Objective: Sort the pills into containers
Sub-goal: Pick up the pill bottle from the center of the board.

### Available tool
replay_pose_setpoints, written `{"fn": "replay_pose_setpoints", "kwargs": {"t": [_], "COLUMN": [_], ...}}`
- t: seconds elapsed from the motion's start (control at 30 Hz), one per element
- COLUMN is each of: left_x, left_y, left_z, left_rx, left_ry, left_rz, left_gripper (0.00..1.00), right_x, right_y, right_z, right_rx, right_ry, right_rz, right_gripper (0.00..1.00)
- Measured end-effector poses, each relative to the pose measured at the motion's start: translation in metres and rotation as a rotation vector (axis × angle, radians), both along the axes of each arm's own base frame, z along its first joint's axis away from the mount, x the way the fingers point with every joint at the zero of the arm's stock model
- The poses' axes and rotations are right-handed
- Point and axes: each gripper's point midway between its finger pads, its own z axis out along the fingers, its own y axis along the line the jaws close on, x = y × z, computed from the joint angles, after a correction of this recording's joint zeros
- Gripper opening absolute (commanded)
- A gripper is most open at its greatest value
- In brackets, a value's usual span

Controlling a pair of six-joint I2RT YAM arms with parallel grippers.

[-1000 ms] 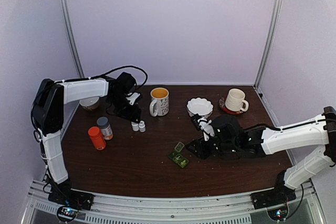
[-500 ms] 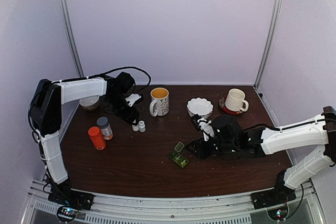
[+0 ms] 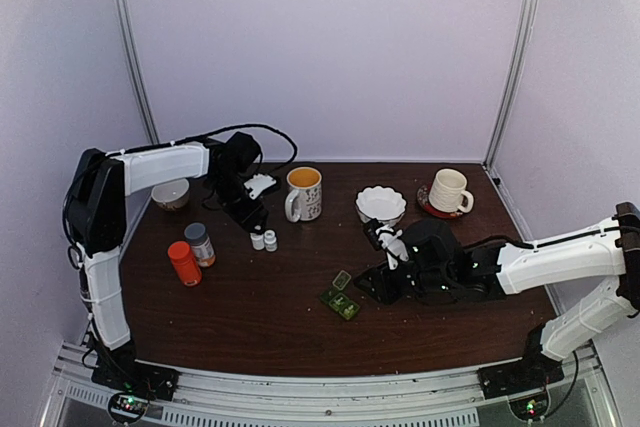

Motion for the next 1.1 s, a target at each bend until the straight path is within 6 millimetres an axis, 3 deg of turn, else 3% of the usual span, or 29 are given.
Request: {"fn": "replay_pose_setpoints", "kwargs": {"t": [0.23,0.63,1.1], "left_x": [-0.006,0.001,0.004], "left_y": [0.004,0.003,-0.001], "left_z": [-0.011,-0.025,-0.028], "left_rx": [0.034,0.057,0.055], "left_ry": [0.038,0.050,0.059], "left_rz": [-0.028,-0.038,-0.044], "left_gripper": [0.64,0.53,0.32], "right_x": [0.000,0.001,0.001], "right_y": [0.000,0.001,0.003], "right_z": [0.000,0.003,0.001], "right_rx": [-0.002,-0.006,-0.013], "right_ry": [0.001,0.000,0.007], "right_rz": [0.002,0.004,0.007], "right_gripper": [0.33,0.34,0.34]}}
